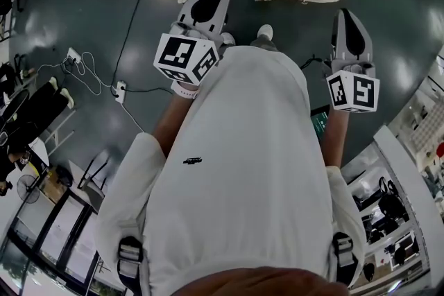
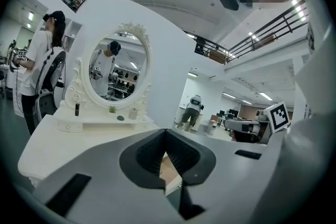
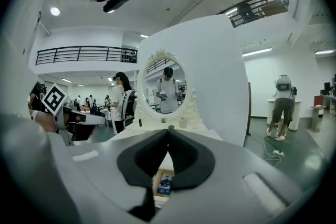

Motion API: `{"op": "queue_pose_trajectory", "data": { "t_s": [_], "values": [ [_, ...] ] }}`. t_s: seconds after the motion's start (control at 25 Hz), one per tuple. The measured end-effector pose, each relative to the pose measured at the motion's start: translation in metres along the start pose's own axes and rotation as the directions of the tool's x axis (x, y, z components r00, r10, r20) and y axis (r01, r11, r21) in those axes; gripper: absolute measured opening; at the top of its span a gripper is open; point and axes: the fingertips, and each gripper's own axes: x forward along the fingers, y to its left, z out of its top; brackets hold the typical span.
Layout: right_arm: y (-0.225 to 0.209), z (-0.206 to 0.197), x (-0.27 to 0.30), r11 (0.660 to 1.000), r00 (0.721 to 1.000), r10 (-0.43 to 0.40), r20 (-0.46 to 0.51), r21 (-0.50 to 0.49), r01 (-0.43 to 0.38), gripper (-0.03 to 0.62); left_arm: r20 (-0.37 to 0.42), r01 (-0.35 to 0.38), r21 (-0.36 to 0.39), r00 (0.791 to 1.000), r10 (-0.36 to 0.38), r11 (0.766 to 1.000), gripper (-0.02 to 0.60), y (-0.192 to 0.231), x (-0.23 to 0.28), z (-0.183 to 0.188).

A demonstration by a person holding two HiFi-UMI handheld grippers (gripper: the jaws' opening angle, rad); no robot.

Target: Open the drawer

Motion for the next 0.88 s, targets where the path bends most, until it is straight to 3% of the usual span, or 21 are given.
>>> {"op": "queue_pose_trajectory", "data": {
  "t_s": [0.56, 0.88],
  "values": [
    [0.014, 0.024, -0.001, 0.999, 0.998, 0.032, 0.056, 0.004, -0.032, 0.011, -0.006, 0.028, 0.017, 1.000, -0.028, 0.999, 0.009, -0.007, -0.002, 0.002],
    [0.020, 0.032, -0.006, 0.997, 0.996, 0.079, 0.034, -0.020, -0.079, 0.011, -0.008, 0.049, 0.012, 0.999, -0.049, 0.999, 0.009, -0.010, 0.001, 0.003]
  ]
}}
